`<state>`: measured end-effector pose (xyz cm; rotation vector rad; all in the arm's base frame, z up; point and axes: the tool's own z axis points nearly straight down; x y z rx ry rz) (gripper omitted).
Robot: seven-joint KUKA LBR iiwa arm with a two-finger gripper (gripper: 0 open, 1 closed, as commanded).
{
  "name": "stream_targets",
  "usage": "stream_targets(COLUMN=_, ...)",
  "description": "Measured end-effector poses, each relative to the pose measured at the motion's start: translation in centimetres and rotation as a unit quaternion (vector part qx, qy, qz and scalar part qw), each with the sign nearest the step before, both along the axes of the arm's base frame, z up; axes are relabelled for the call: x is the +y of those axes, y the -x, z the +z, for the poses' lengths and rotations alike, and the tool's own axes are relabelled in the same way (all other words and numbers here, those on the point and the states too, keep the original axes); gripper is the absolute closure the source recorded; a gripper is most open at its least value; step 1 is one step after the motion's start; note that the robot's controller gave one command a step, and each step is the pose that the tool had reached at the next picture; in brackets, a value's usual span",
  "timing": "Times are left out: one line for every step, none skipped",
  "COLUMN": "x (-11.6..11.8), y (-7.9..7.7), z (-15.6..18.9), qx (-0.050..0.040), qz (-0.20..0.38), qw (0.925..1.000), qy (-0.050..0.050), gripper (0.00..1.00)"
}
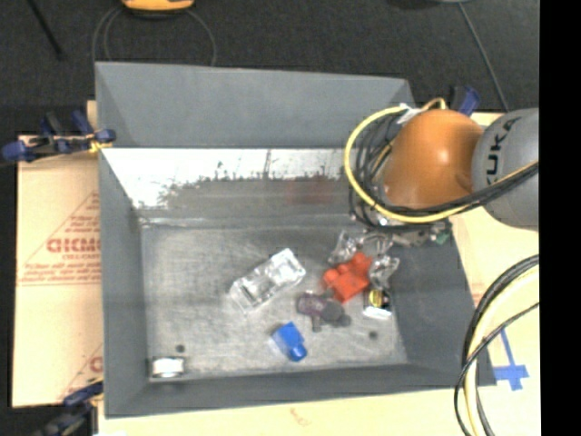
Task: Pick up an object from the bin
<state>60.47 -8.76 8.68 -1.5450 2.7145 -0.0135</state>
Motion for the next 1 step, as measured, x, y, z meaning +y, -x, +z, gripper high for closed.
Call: stream_targets(x=0.81, y=-0.66, z=15.80, qx=0.0049, qz=0.203, qw=0.9792, qy=0.004, gripper=1.00)
